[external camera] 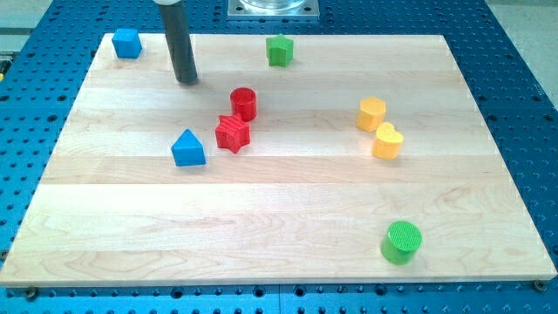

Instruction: Move the red circle towards the top right corner of the board

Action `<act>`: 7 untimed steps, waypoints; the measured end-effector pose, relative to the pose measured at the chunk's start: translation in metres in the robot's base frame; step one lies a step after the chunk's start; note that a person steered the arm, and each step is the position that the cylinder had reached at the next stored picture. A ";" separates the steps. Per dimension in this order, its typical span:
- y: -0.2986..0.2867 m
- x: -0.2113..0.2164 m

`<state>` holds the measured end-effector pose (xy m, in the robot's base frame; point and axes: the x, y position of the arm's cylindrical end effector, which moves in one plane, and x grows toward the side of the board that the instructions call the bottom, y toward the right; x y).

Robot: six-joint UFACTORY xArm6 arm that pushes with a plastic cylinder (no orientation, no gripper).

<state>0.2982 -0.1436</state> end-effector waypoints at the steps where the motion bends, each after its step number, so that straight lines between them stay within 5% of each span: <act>1: -0.018 0.006; 4: 0.053 0.087; 6: 0.219 0.037; 7: 0.256 -0.008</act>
<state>0.2899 0.1124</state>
